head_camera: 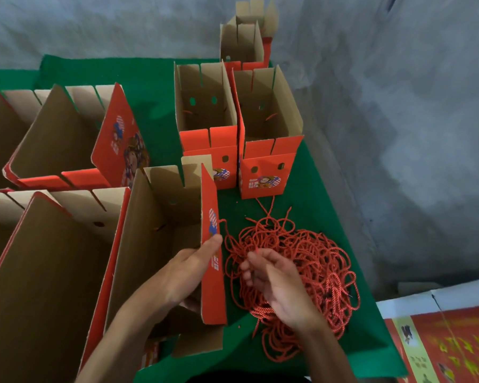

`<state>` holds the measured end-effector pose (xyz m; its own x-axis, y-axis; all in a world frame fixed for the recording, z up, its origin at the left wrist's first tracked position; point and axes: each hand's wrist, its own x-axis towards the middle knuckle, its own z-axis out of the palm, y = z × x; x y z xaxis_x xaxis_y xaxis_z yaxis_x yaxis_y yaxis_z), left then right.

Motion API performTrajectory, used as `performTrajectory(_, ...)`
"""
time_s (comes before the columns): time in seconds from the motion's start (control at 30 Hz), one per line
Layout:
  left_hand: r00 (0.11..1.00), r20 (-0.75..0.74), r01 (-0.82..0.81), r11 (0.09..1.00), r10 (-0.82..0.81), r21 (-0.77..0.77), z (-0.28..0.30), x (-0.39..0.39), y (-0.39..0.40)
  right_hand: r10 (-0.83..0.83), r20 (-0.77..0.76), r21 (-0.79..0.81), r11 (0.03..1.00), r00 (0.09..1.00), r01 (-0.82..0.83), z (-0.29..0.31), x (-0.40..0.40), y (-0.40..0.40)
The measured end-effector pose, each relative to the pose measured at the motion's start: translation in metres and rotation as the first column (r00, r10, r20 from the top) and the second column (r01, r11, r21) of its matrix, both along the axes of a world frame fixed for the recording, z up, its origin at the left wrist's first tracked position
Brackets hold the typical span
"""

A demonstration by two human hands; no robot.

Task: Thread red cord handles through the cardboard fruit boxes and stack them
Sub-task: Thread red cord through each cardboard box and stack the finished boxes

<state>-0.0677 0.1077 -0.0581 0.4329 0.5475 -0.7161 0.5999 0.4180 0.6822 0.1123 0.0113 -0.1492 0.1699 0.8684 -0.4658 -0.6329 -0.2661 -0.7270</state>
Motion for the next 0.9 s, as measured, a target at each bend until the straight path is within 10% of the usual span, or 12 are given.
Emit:
performTrajectory(0.1, 0.999, 0.017, -0.047, 0.999, 0.047, 0.0, -0.006, -0.003, -0.001, -0.099, -0.196, 0.038, 0.993, 0.976, 0.109, 0.001, -0.023, 0.004)
performTrajectory(0.33, 0.992, 0.032, -0.121, 0.992, 0.12, 0.023, -0.013, -0.006, -0.003, -0.258, -0.02, -0.009, 0.966, 0.966, 0.258, -0.016, -0.041, 0.01)
performTrajectory(0.9, 0.983, 0.082, -0.164, 0.986, 0.162, 0.016, -0.014, -0.005, -0.009, -0.215, -0.153, -0.02, 0.977, 0.965, 0.214, -0.024, -0.037, 0.0)
